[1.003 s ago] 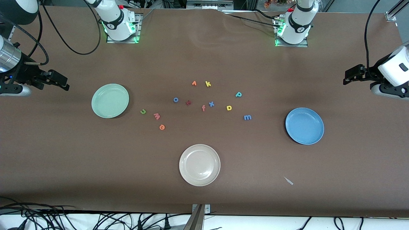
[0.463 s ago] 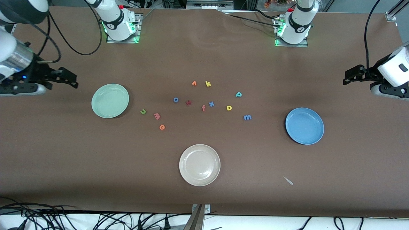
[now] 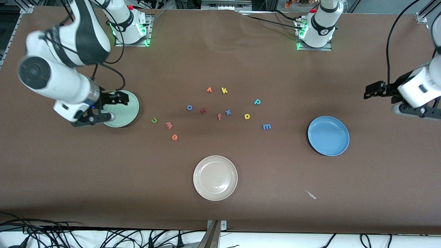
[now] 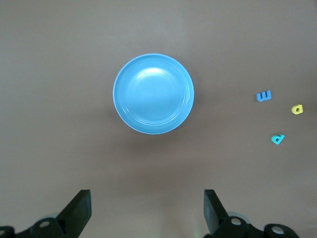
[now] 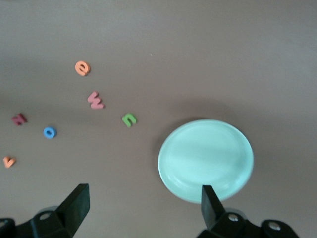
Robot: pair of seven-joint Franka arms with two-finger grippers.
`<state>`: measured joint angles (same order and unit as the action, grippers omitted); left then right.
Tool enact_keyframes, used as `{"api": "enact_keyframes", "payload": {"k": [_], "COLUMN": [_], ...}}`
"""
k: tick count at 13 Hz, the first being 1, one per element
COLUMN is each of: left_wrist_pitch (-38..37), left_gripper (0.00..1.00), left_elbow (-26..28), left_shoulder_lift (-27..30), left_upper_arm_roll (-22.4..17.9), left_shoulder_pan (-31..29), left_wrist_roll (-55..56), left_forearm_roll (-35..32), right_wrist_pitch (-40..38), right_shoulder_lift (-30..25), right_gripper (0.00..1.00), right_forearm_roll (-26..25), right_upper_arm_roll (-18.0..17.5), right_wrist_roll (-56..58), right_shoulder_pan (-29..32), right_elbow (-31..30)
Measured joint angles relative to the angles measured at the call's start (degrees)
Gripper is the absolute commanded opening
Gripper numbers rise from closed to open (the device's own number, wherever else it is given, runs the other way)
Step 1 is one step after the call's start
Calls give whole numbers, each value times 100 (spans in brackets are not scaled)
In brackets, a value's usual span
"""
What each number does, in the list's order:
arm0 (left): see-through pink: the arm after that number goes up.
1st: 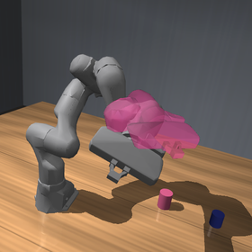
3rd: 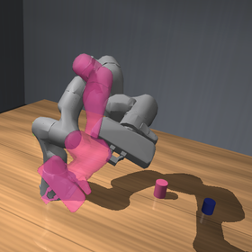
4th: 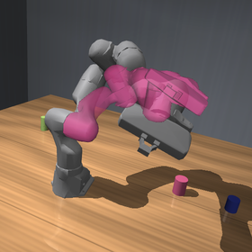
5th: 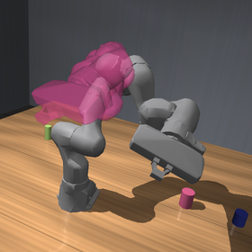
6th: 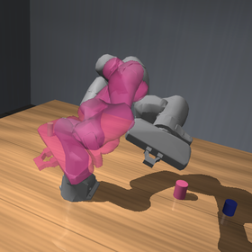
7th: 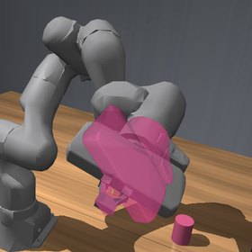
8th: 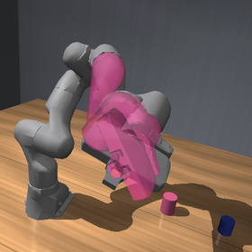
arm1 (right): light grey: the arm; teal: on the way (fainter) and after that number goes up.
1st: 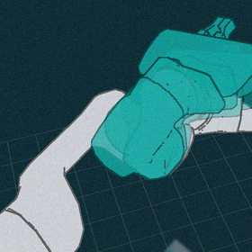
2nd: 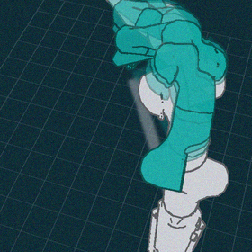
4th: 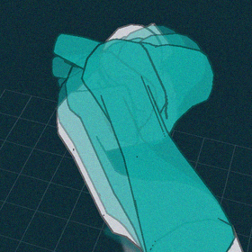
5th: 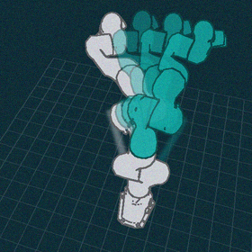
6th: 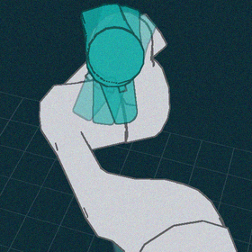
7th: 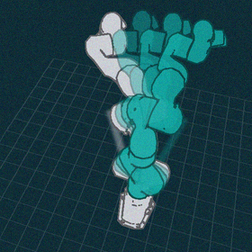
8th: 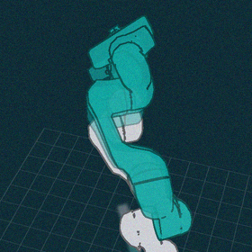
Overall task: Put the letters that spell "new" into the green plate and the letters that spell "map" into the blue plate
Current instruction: 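Grasp green n with the right gripper while the left gripper grasps yellow a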
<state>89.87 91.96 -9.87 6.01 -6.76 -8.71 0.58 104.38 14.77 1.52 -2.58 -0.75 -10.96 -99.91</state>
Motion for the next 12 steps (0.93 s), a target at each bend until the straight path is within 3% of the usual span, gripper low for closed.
{"api": "enact_keyframes", "payload": {"k": [4,7,12], "left_wrist_pitch": [61,221,729], "left_gripper": [100,100,100], "left_elbow": [-47,-56,-34], "left_shoulder_lift": [-490,-576,-955], "left_upper_arm_roll": [18,49,95], "left_shoulder_pan": [296,757,1733], "left_wrist_roll": [57,286,1595], "left_forearm_roll": [9,75,493], "right_wrist_pitch": [352,1313,2943], "right_shoulder_lift": [535,571,585], "right_gripper": [100,100,98], "right_forearm_roll": [-77,-371,-408], "right_upper_arm_roll": [1,-2,8], "right_wrist_roll": [5,92,1189], "right_shoulder_pan": [-257,-514,-554], "right_elbow": [-122,-865,-2096]}}
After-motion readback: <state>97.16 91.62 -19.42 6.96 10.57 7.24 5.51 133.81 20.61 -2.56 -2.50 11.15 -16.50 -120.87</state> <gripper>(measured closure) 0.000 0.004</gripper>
